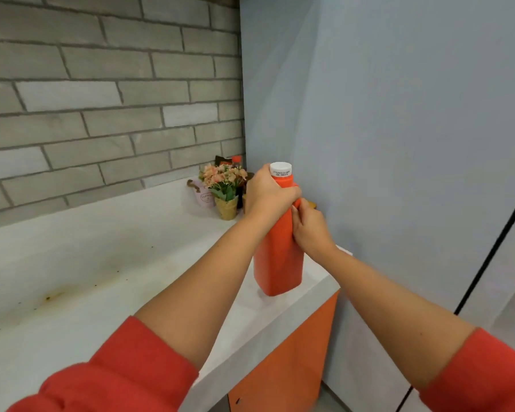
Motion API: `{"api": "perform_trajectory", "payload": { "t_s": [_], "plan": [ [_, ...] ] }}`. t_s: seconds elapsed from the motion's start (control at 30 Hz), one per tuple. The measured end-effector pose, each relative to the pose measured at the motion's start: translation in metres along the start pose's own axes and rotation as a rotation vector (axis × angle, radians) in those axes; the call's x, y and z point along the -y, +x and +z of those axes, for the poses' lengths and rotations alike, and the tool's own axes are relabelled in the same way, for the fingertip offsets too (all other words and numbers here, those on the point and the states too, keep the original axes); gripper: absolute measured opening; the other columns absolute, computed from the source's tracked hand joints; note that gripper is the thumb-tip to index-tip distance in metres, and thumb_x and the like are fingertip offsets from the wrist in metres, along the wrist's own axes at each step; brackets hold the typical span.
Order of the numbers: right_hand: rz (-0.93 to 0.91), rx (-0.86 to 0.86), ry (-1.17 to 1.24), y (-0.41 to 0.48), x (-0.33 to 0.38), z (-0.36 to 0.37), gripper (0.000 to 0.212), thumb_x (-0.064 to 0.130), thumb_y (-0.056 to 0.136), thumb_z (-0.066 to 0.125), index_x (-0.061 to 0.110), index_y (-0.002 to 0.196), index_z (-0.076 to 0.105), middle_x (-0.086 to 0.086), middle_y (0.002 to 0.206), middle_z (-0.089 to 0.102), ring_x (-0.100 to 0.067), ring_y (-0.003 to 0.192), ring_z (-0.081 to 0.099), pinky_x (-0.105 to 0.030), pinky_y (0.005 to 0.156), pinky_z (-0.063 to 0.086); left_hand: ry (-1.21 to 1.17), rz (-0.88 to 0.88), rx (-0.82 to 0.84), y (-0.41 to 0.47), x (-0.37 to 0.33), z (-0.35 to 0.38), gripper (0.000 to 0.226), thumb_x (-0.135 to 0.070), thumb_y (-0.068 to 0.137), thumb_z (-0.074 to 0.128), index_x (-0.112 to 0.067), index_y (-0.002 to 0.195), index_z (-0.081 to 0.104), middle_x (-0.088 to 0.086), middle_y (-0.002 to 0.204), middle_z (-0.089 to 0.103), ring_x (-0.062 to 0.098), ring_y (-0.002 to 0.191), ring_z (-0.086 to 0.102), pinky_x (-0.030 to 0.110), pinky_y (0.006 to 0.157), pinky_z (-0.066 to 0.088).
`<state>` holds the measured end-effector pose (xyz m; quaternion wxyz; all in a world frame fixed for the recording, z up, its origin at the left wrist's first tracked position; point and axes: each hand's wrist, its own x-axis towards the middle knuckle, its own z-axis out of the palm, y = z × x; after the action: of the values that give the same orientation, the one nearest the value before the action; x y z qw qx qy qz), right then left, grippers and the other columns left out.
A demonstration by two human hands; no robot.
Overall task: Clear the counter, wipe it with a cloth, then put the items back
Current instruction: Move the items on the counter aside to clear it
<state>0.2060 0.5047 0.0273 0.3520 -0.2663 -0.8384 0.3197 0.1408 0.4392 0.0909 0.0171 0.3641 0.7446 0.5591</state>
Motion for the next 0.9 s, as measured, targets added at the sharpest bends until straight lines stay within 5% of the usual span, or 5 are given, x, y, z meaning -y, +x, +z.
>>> {"api": "perform_trajectory", "payload": {
  "t_s": [0.13, 0.27, 0.33, 0.47, 0.9],
  "plan": [
    [0.086, -0.025, 0.009, 0.018, -0.03, -0.007, 0.032, 0.023, 0.101, 0.034, 0.0, 0.111, 0.053, -0.022, 0.108, 0.062, -0.035, 0.1, 0.059, -0.03, 0.071, 0.037, -0.038, 0.076, 0.108, 0.014, 0.005, 0.026, 0.038, -0.019, 0.073, 0.071, -0.013, 0.107, 0.055, 0.004, 0.103, 0.062, 0.022, 0.099, 0.058, 0.027, 0.078, 0.043],
    [0.146, -0.053, 0.062, 0.04, -0.06, -0.017, 0.033, 0.025, 0.1, 0.036, 0.001, 0.111, 0.055, -0.021, 0.108, 0.065, -0.036, 0.102, 0.061, -0.044, 0.085, 0.048, -0.041, 0.066, 0.221, 0.023, 0.025, 0.049, 0.066, -0.04, 0.075, 0.073, -0.021, 0.132, 0.044, 0.005, 0.127, 0.051, 0.018, 0.119, 0.049, 0.033, 0.102, 0.04],
    [0.183, -0.053, 0.097, 0.051, -0.074, -0.023, 0.033, 0.027, 0.099, 0.037, 0.004, 0.113, 0.057, -0.019, 0.11, 0.065, -0.035, 0.103, 0.061, -0.049, 0.089, 0.048, -0.045, 0.031, 0.311, 0.027, 0.036, 0.063, 0.079, -0.049, 0.064, 0.073, -0.026, 0.133, 0.041, 0.005, 0.127, 0.052, 0.019, 0.118, 0.052, 0.038, 0.103, 0.043],
    [0.196, -0.011, 0.113, 0.072, -0.097, -0.032, 0.03, 0.023, 0.1, 0.037, 0.004, 0.112, 0.058, -0.016, 0.109, 0.066, -0.03, 0.1, 0.062, -0.047, 0.09, 0.049, -0.014, 0.02, 0.451, 0.041, 0.043, 0.082, 0.092, -0.03, 0.06, 0.079, -0.025, 0.14, 0.034, 0.006, 0.126, 0.056, 0.023, 0.114, 0.056, 0.044, 0.098, 0.047],
    [0.175, 0.148, 0.195, 0.122, -0.14, -0.043, 0.032, 0.014, 0.101, 0.036, 0.001, 0.126, 0.05, -0.018, 0.12, 0.06, -0.021, 0.1, 0.055, -0.04, 0.094, 0.044, 0.048, 0.001, 0.288, 0.074, 0.051, 0.139, 0.086, -0.018, 0.06, 0.08, -0.016, 0.136, 0.04, 0.01, 0.125, 0.058, 0.027, 0.113, 0.057, 0.043, 0.096, 0.047]
  ]
}}
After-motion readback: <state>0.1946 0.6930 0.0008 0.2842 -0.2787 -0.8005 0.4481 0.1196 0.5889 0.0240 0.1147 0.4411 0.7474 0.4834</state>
